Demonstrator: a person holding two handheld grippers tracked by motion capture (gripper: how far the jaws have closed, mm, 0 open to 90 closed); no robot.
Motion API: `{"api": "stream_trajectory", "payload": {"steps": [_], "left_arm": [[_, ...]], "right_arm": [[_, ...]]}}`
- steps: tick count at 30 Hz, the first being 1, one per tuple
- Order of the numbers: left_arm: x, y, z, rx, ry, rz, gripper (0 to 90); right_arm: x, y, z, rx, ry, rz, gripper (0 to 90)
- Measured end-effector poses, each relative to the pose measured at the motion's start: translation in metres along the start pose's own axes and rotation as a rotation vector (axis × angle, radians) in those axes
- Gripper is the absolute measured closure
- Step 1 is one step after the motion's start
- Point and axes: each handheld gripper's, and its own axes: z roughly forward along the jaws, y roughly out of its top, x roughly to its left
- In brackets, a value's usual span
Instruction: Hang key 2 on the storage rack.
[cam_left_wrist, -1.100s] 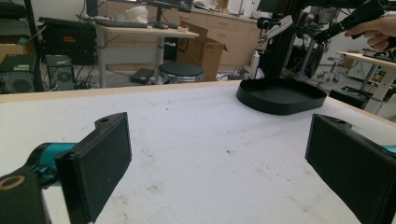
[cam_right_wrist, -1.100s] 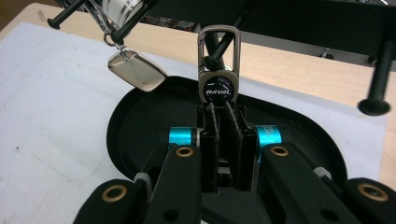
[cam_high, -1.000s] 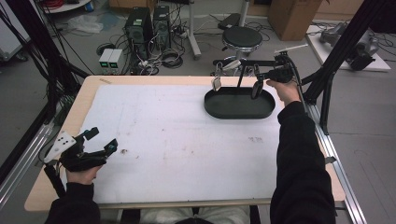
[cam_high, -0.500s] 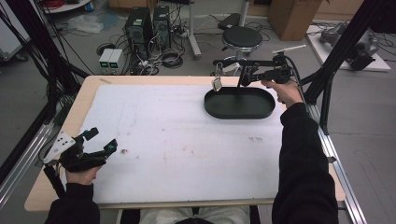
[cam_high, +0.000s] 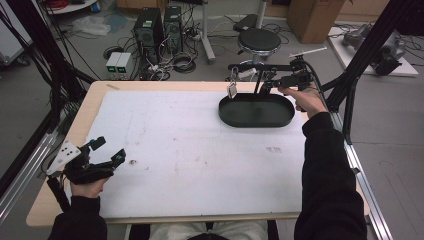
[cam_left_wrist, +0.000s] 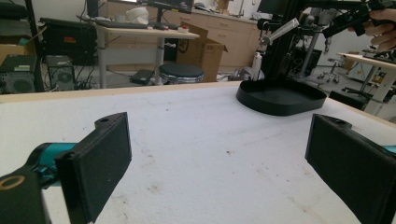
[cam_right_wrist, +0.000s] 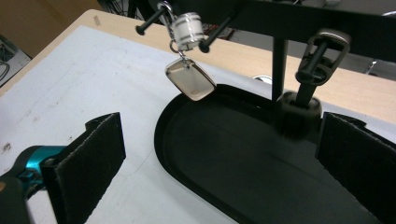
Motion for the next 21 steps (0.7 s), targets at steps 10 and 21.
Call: {"api": "stream_trajectory", "payload": {"steps": [10, 21], "left_arm": [[0.000, 0.000, 0.000, 0.001, 0.001, 0.001, 7.4], [0.000, 0.000, 0.000, 0.008, 0.002, -0.003, 7.4]], "right_arm": [[0.025, -0.001, -0.005, 0.004, -0.026, -0.090, 0.7], [0.025, -0.032, -0.010, -0.065, -0.027, -0.060, 0.8]]}}
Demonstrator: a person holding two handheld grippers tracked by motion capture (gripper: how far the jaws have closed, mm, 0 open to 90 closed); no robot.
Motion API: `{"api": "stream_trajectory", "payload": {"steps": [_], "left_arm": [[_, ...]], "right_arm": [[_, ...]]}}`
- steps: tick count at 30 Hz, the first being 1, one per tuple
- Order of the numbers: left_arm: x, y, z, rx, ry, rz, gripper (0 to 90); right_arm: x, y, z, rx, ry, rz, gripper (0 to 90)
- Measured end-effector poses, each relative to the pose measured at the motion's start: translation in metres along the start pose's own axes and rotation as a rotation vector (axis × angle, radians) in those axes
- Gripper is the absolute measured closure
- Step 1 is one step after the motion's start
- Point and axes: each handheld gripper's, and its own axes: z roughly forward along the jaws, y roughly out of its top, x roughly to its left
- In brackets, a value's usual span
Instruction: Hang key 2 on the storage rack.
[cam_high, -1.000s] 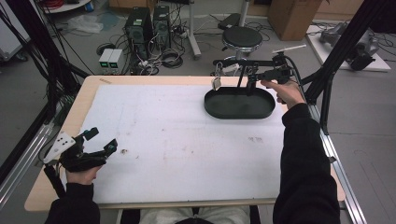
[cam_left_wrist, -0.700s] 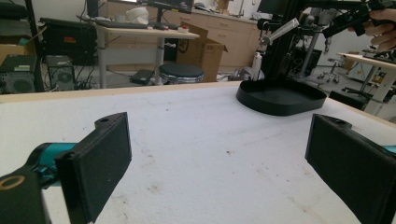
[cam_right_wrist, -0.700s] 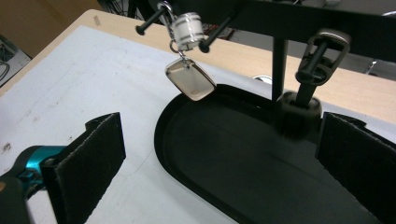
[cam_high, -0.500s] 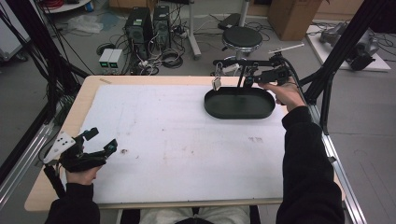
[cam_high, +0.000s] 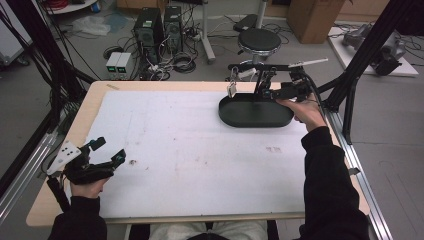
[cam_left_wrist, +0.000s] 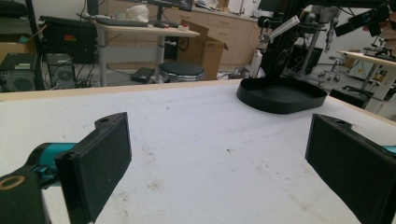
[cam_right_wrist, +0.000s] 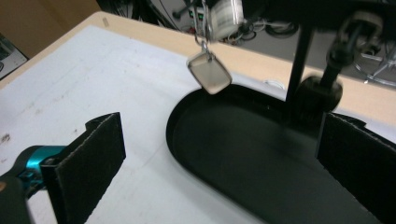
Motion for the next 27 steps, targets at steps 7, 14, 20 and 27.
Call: {"api": "stream_trajectory", "payload": {"steps": [7, 14, 20, 27], "left_arm": [[0.000, 0.000, 0.000, 0.007, 0.009, -0.003, 7.4], [-0.002, -0.001, 0.000, 0.020, 0.019, 0.009, 7.4], [-0.002, -0.002, -0.001, 0.026, 0.021, 0.011, 7.4], [-0.003, -0.003, -0.003, 0.027, 0.028, 0.014, 7.4]], "right_arm": [[0.009, -0.023, -0.009, -0.048, -0.029, -0.023, 0.8], [0.010, -0.041, -0.011, -0.072, -0.039, -0.010, 0.8], [0.011, -0.057, -0.013, -0.102, -0.034, -0.009, 0.8], [0.012, -0.079, -0.021, -0.139, -0.028, 0.003, 0.8]]}}
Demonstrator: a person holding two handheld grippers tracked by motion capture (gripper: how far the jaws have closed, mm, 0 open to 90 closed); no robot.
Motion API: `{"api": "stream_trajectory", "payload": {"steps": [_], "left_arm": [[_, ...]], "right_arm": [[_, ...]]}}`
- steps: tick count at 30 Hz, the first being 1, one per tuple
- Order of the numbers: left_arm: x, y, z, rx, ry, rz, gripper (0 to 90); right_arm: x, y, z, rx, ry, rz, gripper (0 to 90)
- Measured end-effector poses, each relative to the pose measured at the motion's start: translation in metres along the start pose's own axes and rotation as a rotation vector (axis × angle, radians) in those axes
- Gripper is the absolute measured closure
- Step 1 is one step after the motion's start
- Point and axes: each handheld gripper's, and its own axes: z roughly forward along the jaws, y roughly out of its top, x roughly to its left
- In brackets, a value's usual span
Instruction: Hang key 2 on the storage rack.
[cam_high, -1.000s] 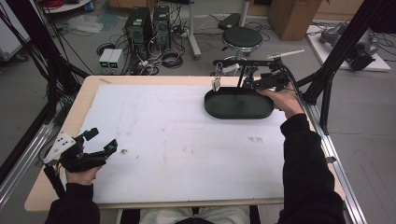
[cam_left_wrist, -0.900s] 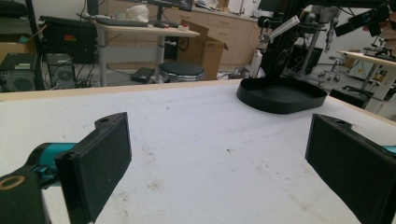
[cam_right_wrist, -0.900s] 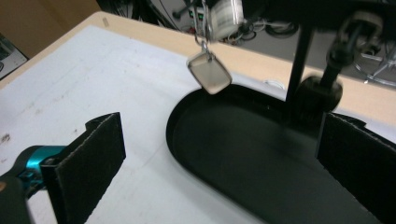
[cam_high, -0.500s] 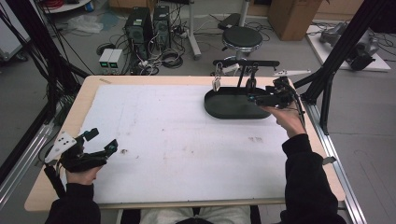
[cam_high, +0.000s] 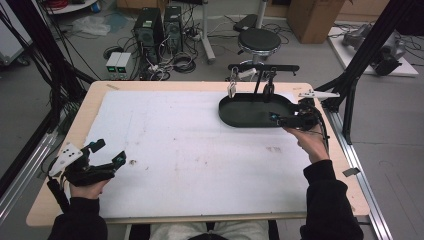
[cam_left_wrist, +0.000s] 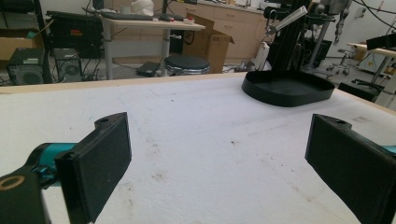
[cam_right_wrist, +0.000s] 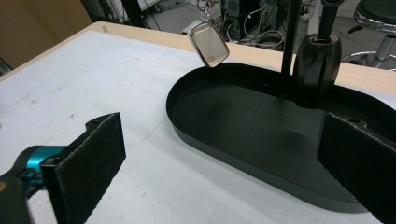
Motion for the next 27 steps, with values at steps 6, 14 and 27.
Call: {"api": "stream_trajectory", "payload": {"steps": [6, 14, 27], "left_arm": [[0.001, -0.002, -0.004, -0.010, 0.005, -0.013, 7.4], [0.003, -0.005, -0.006, -0.007, 0.019, -0.016, 7.4], [0.008, -0.008, -0.011, -0.012, 0.040, -0.038, 7.4]], "right_arm": [[0.002, -0.013, -0.010, -0.041, -0.001, -0.011, 0.8], [0.011, -0.030, -0.018, -0.059, -0.006, -0.027, 0.8], [0.018, -0.048, -0.029, -0.071, -0.029, -0.098, 0.8]]}}
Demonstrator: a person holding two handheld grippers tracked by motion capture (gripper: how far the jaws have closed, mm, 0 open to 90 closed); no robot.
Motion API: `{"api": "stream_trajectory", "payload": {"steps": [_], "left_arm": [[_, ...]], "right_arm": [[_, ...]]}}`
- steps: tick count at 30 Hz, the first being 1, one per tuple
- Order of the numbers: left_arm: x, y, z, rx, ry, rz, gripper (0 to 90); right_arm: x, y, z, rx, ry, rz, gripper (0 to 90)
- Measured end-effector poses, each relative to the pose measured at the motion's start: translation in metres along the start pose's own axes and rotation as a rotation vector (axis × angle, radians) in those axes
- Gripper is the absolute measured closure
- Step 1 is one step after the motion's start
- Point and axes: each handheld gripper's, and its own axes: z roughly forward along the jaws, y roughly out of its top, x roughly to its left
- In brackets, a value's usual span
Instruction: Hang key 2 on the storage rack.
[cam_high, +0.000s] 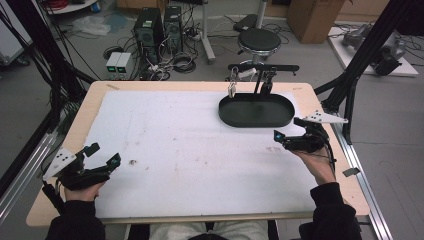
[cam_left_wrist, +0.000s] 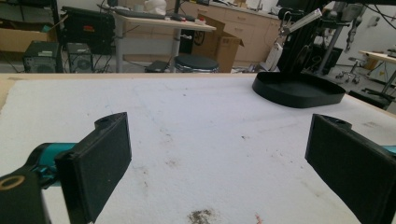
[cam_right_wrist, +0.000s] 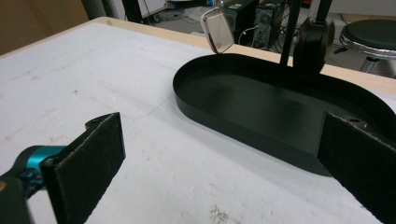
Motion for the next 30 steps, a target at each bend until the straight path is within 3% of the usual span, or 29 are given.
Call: {"api": "stream_trajectory", "payload": {"steps": [12, 17, 30], "left_arm": [[-0.001, 0.000, 0.000, 0.007, -0.003, 0.005, 7.4], [-0.001, 0.000, 0.000, 0.007, -0.004, -0.002, 7.4], [-0.002, 0.001, 0.000, -0.003, -0.027, -0.012, 7.4]], "right_arm": [[0.002, -0.039, -0.001, -0.031, 0.034, 0.028, 0.8], [0.004, -0.045, -0.005, -0.040, 0.011, -0.011, 0.8], [0.005, -0.048, -0.005, -0.044, -0.012, -0.030, 0.8]]}}
